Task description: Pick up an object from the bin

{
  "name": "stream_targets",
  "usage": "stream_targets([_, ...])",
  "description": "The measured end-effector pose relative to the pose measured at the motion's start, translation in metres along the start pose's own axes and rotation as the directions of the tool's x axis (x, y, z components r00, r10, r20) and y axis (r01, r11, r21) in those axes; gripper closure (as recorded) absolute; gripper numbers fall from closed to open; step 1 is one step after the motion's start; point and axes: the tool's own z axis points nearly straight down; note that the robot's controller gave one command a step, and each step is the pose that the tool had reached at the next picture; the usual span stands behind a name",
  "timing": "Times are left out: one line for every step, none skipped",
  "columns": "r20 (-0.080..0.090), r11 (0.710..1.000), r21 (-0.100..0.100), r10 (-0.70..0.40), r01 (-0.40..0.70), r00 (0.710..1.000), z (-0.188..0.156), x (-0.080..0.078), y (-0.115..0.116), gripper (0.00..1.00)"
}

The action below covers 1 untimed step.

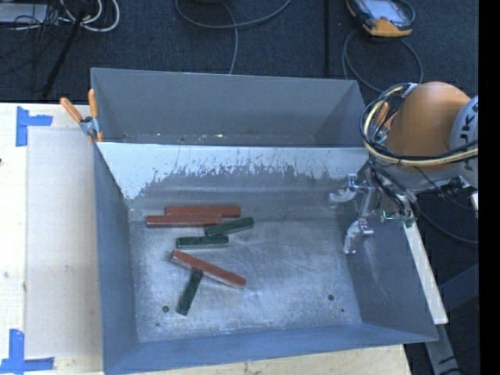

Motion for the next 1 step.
stream_targets([0.001, 0.999, 0.0, 0.045, -0.045, 0.999, 0.0168, 0.0291, 0.0569, 0.0])
